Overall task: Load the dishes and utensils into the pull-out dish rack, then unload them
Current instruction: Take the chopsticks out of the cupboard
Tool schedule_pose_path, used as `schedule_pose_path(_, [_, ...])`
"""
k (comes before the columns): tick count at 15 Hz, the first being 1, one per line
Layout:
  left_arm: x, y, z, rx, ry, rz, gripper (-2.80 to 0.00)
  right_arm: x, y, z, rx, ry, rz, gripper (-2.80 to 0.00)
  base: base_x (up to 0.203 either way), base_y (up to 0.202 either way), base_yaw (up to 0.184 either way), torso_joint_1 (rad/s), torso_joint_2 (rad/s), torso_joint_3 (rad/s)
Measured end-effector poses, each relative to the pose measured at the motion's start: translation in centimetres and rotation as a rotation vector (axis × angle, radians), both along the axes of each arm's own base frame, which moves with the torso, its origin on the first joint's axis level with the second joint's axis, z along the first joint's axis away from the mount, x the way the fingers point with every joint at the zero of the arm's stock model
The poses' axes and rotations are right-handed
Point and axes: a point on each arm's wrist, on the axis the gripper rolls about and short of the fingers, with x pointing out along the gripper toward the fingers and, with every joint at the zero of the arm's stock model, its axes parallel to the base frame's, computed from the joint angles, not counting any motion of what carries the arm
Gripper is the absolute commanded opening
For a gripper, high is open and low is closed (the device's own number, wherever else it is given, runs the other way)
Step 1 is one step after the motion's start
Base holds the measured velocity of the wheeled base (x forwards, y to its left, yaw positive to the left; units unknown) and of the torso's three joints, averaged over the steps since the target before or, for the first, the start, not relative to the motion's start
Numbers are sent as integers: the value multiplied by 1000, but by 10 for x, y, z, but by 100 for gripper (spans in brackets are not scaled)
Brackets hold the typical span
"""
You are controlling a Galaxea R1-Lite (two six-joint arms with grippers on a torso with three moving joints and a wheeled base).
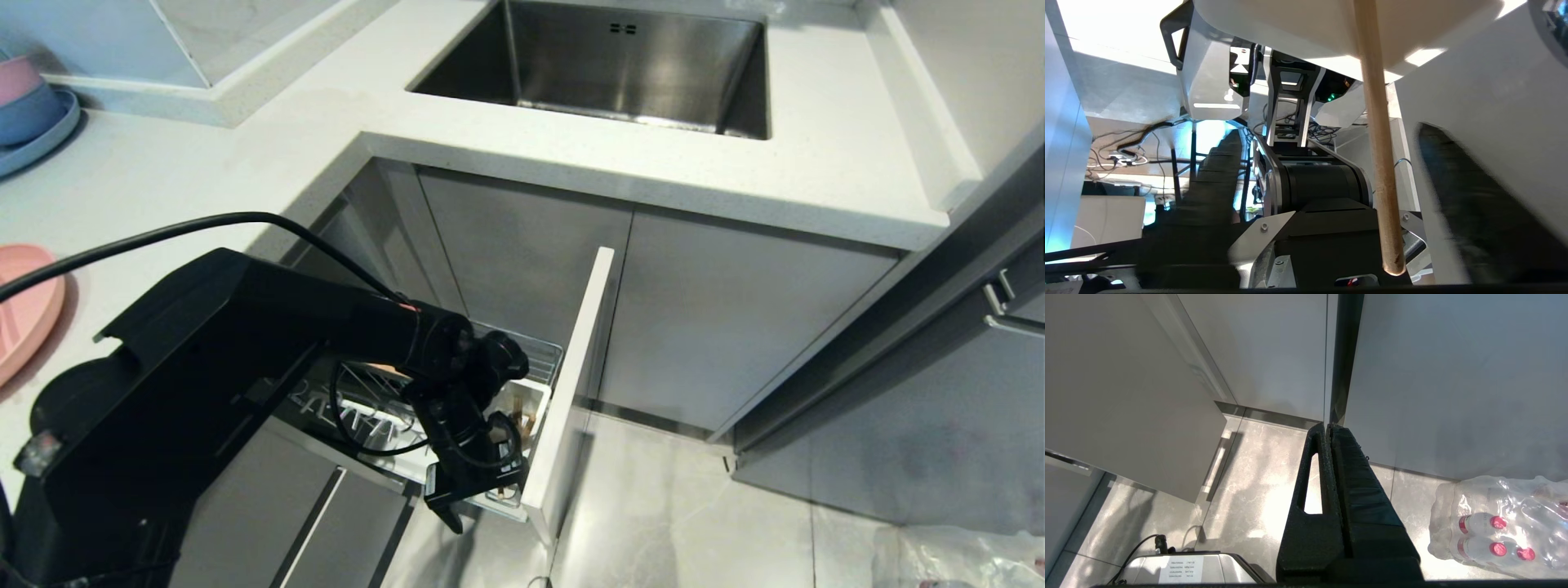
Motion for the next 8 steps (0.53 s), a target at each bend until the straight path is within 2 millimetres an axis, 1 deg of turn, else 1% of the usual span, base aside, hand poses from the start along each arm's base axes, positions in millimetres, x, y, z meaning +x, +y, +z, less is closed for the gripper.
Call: schedule_pose_path(8, [-1, -2, 0, -1, 1, -3, -280, 0, 0, 0, 0, 0, 0, -280, 0, 0, 0, 0, 0, 0])
